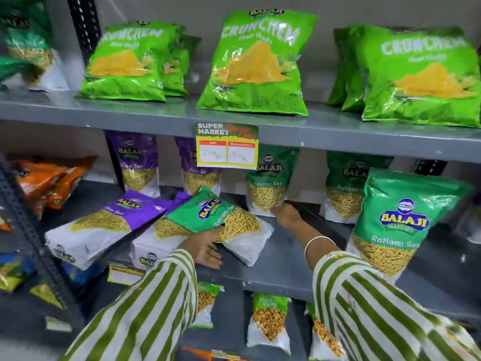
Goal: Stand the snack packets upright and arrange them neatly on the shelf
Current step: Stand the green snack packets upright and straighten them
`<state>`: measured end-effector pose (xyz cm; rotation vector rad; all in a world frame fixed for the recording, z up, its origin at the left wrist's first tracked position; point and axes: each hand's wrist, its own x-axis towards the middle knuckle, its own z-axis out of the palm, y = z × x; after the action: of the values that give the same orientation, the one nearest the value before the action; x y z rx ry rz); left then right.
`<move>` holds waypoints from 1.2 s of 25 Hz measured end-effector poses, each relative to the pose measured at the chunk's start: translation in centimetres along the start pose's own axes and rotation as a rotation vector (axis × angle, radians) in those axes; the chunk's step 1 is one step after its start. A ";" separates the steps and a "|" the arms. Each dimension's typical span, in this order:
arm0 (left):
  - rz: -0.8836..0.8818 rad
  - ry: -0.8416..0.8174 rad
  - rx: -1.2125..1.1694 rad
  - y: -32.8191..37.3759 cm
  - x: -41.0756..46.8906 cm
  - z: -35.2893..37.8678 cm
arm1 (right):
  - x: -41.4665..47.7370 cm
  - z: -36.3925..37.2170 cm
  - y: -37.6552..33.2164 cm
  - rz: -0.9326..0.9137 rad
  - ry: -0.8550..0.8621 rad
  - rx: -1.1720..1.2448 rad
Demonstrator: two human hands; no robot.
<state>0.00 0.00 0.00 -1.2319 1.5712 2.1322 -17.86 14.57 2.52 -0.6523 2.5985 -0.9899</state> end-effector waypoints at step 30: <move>0.428 0.021 0.248 1.7 0.1 2.0 | -3.8 0.2 1.6 0.069 -0.312 0.280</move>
<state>-2.00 1.00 1.24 -0.9037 2.1922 2.0643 -15.00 17.45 1.66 -0.5870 2.1488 -1.1045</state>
